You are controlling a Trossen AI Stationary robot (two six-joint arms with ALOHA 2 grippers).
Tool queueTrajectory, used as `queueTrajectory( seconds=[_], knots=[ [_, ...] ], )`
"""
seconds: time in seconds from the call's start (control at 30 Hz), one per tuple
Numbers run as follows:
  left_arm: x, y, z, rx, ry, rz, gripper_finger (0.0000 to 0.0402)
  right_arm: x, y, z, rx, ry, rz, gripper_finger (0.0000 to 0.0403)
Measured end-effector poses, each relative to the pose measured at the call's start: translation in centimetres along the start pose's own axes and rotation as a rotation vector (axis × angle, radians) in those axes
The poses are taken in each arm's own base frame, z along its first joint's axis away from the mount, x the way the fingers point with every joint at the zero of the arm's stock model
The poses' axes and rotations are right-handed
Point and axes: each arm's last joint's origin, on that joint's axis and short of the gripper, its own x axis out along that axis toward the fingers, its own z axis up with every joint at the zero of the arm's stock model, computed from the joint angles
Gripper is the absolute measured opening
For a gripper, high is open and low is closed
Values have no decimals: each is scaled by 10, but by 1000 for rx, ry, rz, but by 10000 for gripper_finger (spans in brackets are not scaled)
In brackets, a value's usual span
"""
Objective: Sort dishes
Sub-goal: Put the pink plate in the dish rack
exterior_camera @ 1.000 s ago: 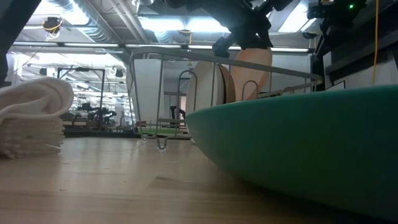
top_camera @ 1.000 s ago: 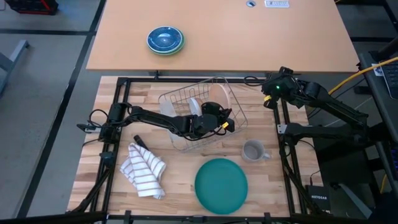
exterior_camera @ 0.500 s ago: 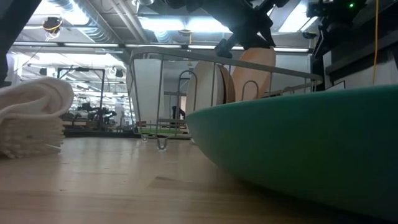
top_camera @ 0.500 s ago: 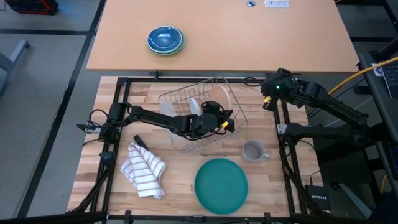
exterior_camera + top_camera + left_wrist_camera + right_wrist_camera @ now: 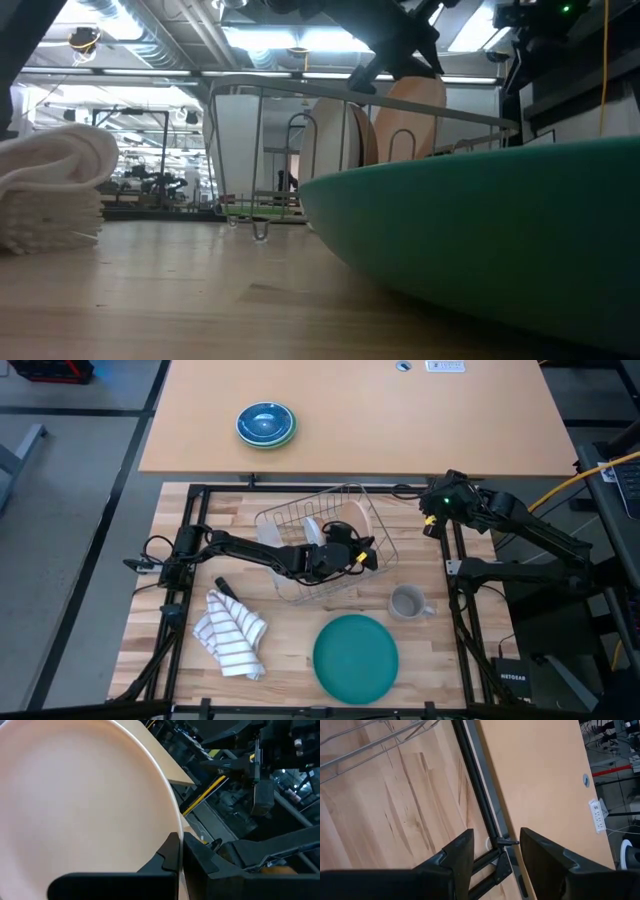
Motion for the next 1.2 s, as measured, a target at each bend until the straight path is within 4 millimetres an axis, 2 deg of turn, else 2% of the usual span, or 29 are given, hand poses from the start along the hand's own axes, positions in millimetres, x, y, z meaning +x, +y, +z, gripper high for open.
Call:
queueTrajectory(
  seconds=[0.27,0.6,0.9,1.2],
  knots=[
    [-1,4,-5,-55,41,38,0,0,0,0,-16,2,0,165],
    [0,7,-6,-27,45,58,1,0,0,0,-29,3,0,165],
    [0,7,-6,-5,46,59,37,0,0,-1,-31,4,8,165],
    [5,12,-1,-11,36,73,81,0,5,2,-37,-75,164,165]
  ],
)
